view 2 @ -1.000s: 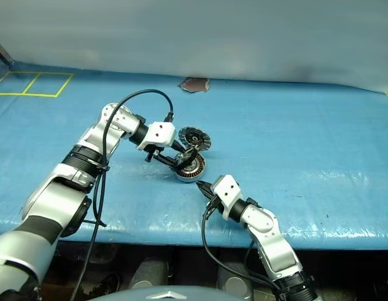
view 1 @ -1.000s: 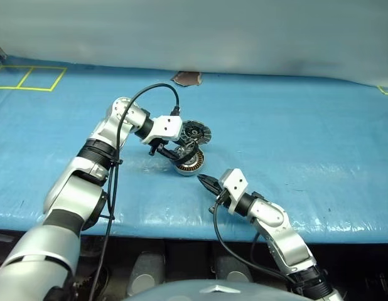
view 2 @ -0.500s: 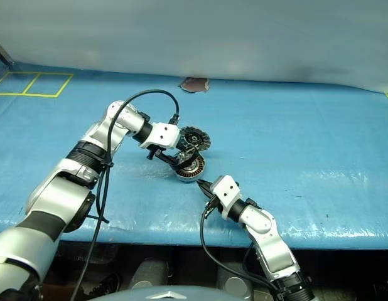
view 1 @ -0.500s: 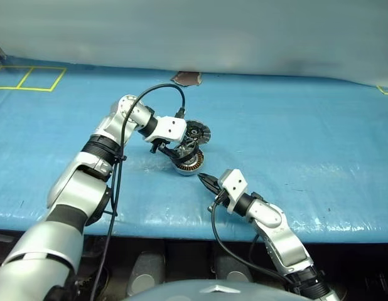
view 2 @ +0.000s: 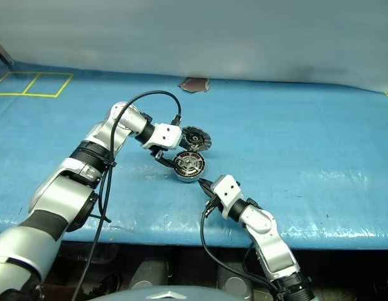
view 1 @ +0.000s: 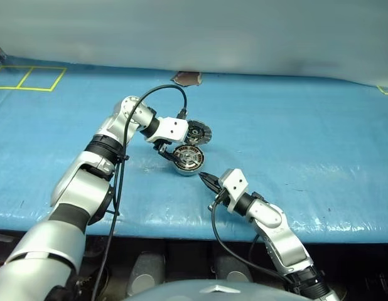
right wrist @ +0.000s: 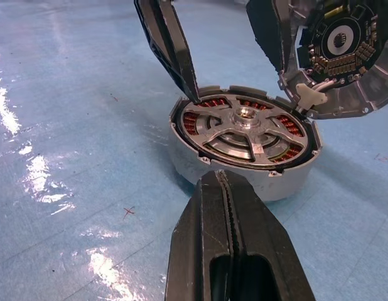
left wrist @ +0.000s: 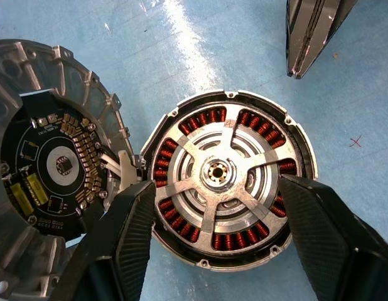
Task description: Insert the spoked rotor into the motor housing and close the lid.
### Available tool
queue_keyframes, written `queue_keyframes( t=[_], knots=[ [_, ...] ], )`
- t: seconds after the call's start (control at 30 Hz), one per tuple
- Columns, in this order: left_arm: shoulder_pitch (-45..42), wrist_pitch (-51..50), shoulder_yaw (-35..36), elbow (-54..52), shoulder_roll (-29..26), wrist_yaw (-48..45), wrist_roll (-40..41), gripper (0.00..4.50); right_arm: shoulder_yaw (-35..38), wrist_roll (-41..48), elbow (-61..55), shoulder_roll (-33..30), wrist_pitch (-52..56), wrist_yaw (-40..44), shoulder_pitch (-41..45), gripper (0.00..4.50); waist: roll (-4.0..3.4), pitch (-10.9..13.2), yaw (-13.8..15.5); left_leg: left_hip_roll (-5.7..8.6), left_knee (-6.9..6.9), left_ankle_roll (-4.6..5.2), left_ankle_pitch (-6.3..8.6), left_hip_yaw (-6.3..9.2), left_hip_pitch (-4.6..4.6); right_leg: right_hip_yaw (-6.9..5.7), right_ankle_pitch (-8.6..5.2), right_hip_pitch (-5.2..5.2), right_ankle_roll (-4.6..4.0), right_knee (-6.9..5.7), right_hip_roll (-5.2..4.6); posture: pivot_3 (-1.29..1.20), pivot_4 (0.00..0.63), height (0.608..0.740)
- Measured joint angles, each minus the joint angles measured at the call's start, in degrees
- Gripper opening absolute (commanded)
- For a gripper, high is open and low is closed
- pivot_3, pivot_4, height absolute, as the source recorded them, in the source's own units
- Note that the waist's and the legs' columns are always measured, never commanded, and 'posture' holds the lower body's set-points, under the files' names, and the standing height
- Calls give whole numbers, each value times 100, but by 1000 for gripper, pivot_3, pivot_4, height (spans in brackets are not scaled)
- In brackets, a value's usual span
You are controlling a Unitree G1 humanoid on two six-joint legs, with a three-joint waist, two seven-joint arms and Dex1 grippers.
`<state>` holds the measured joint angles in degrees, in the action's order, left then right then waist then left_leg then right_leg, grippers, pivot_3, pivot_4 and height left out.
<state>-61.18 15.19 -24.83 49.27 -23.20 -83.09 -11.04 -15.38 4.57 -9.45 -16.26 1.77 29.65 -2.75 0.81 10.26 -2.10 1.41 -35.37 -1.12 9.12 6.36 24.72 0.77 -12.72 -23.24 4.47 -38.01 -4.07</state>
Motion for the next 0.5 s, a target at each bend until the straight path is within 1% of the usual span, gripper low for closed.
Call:
queue_keyframes(
  t=[0.13,0.27,0.43,0.5],
  knots=[
    [20,-160,169,-76,-18,-123,206,3389,27,-3,1,10,-8,-76,1,0,0,0,-3,0,0,0,0,0,0,0,0,-1,0,0,0,0,150,740],
    [230,-509,402,-590,-217,-365,566,3389,144,2,4,51,16,-189,60,0,0,0,-20,-1,3,0,0,0,-2,1,0,-1,-1,0,0,0,150,740],
    [965,-816,451,-1349,-674,-433,758,3389,224,-44,105,184,268,-372,511,0,-2,-1,-52,-4,4,0,0,0,-6,3,0,-2,-6,-5,2,0,150,740],
    [1229,-990,513,-1575,-758,-378,795,3389,218,-145,233,241,409,-447,673,0,-2,-1,-39,-4,3,0,-1,1,-4,3,1,-4,-7,-5,2,0,150,740]
  ],
)
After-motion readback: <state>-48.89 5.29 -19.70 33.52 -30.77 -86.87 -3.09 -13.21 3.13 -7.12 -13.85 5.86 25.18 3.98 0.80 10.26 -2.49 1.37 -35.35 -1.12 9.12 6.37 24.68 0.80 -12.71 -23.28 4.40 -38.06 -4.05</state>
